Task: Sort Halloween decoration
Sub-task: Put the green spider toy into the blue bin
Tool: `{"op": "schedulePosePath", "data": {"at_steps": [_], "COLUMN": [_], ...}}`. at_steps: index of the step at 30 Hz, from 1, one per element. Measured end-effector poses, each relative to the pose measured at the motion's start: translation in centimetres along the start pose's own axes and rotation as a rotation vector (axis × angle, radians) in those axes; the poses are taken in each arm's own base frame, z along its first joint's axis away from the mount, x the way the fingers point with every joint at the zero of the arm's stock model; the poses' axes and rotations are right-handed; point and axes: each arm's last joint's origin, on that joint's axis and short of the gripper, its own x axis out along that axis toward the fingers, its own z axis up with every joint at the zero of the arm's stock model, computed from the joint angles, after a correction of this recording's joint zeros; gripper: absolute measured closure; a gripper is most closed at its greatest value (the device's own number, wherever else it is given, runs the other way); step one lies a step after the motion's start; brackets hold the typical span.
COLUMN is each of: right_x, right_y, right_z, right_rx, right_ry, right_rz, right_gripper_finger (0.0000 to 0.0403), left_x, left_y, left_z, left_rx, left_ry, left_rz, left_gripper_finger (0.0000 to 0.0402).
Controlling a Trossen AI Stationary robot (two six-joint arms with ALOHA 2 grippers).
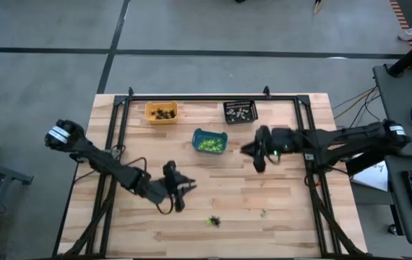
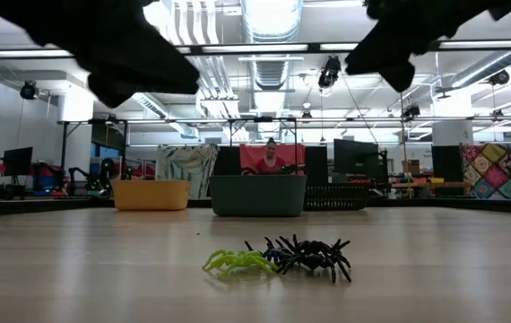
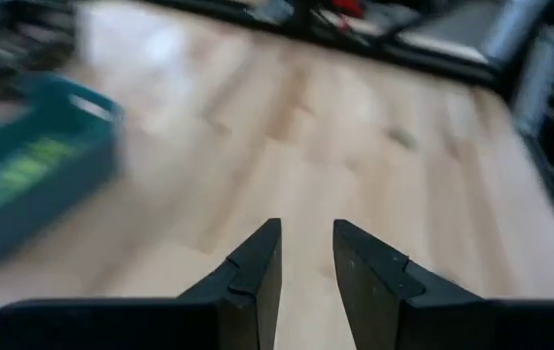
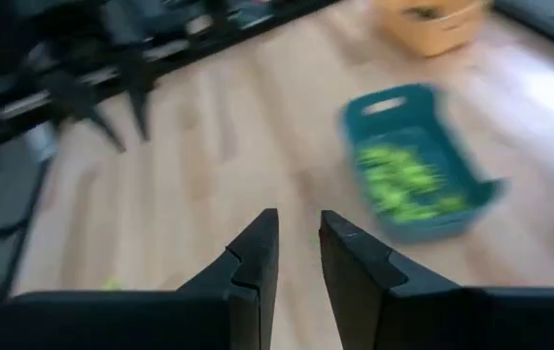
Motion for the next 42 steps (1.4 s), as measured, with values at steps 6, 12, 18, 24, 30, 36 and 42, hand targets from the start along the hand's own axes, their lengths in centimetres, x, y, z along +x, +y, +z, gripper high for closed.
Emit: {"op": "schedulePosePath", "data": {"at_steps": [6, 12, 18, 24, 30, 36, 42], "right_x": [0.0, -0.1, 0.0, 0.8, 1.8, 2.4, 2.8], "right_y": [3.3, 5.7, 7.8, 9.3, 9.7, 9.7, 9.7], "right_z": [-1.8, -3.5, -5.7, -7.8, -9.1, -9.7, -10.0], "right_rx": [-0.046, -0.082, -0.135, -0.164, -0.171, -0.173, -0.178], "right_ry": [0.062, 0.129, 0.222, 0.296, 0.329, 0.341, 0.352], "right_rz": [0.097, 0.180, 0.243, 0.264, 0.222, 0.187, 0.179], "right_gripper_finger": [0.0335, 0.0336, 0.0339, 0.0338, 0.0337, 0.0337, 0.0337], "left_x": [0.5, 2.5, 4.2, 5.2, 5.9, 6.9, 7.3], "left_y": [-3.4, -7.7, -10.8, -12.4, -12.9, -13.8, -13.8], "left_z": [-2.3, -2.9, -3.5, -4.1, -4.9, -5.6, -6.3], "left_rx": [0.006, 0.048, 0.134, 0.168, 0.194, 0.272, 0.269], "left_ry": [0.068, 0.087, 0.165, 0.258, 0.340, 0.361, 0.371], "left_rz": [-0.085, -0.108, -0.056, 0.033, 0.128, 0.124, 0.142], "left_gripper_finger": [0.0323, 0.0323, 0.0323, 0.0322, 0.0292, 0.0259, 0.0237]}}
